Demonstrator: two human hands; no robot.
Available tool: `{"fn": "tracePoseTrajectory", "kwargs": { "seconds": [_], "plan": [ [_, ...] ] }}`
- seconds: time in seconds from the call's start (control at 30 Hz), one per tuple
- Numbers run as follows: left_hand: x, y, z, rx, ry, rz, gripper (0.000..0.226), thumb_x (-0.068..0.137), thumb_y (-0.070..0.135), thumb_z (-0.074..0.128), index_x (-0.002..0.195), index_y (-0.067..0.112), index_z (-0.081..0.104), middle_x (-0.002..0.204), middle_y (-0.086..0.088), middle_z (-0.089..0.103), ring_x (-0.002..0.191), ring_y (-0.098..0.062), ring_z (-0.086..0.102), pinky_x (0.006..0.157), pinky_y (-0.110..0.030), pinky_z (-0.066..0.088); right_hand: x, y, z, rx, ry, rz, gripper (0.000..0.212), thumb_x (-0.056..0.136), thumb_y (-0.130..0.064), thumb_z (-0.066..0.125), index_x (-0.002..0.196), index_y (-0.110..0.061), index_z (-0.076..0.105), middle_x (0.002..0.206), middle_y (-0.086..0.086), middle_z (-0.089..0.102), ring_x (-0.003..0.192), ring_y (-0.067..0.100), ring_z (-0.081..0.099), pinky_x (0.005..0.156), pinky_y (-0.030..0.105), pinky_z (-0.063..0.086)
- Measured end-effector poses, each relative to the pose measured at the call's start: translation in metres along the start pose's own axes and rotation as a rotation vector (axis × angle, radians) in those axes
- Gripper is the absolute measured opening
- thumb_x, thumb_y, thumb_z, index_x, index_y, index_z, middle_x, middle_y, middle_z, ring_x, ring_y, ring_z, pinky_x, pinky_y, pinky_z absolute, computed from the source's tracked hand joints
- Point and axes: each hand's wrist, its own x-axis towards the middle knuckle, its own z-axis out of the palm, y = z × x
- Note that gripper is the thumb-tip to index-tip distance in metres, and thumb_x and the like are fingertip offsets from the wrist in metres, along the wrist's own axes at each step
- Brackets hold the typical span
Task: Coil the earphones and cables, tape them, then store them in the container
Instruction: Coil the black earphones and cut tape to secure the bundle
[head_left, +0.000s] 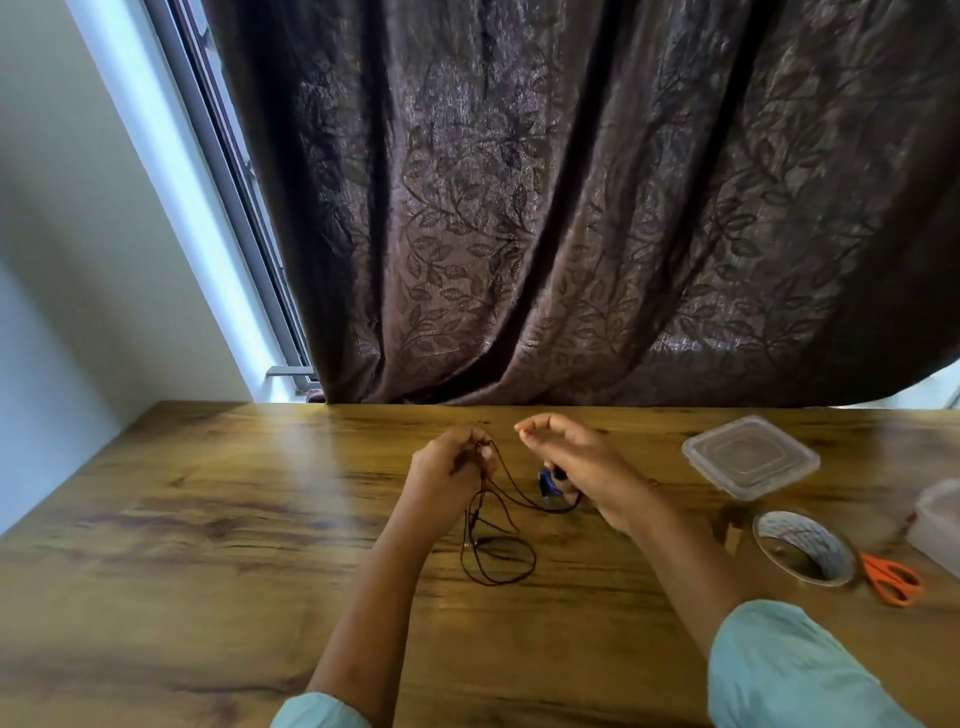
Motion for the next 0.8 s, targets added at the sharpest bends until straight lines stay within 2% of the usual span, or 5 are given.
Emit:
{"fn": "tracePoseTrajectory", "kwargs": {
  "seconds": [0.1,0.23,0.53,0.63,0.8],
  "plan": [
    [0.0,0.0,-0.001,-0.126,0.069,0.018,0.02,0.091,-0.001,0.05,0.09,0.018,0.06,0.08,0.0,0.061,0.065,-0.01,0.058,0.059,-0.025,0.052,0.0,0.0,-0.002,-0.069,-0.028,-0.001,0.021,0.091,-0.042,0.057,0.105,-0.029,0.064,0.11,-0.01,0.061,0.073,-0.002,0.045,0.058,0.019,0.036],
    [0.004,-0.008,-0.011,-0.1,0.179,0.082,0.016,0.094,0.012,0.049,0.087,0.025,0.057,0.072,0.009,0.054,0.061,0.0,0.048,0.056,-0.015,0.041,0.006,-0.003,-0.025,0.004,0.126,-0.017,0.02,0.095,-0.038,0.052,0.105,-0.026,0.064,0.078,-0.014,0.052,0.061,0.005,0.042,0.041,0.014,0.031],
    [0.003,-0.025,-0.016,0.18,-0.132,0.031,0.012,0.085,0.031,0.064,0.075,0.036,0.062,0.073,0.013,0.064,0.068,0.007,0.056,0.066,-0.014,0.042,0.024,0.011,-0.086,0.041,0.517,-0.15,0.018,0.093,-0.033,0.057,0.095,-0.016,0.065,0.07,-0.014,0.053,0.055,-0.004,0.054,0.048,0.012,0.039],
    [0.006,-0.02,-0.007,0.054,-0.148,0.042,0.012,0.09,0.03,0.058,0.08,0.032,0.064,0.072,0.001,0.063,0.068,-0.017,0.059,0.066,-0.035,0.049,0.023,0.013,-0.069,-0.074,0.335,-0.149,0.016,0.09,-0.038,0.06,0.095,-0.026,0.067,0.098,-0.009,0.064,0.094,0.006,0.057,0.071,0.023,0.042],
    [0.011,-0.006,0.01,-0.043,-0.161,0.108,0.013,0.092,0.024,0.056,0.085,0.023,0.067,0.069,0.001,0.059,0.062,-0.025,0.049,0.059,-0.037,0.04,0.014,0.013,-0.022,-0.325,-0.142,-0.084,0.031,0.079,-0.056,0.064,0.096,-0.031,0.069,0.1,-0.007,0.068,0.094,0.008,0.062,0.084,0.031,0.051]
  ]
}}
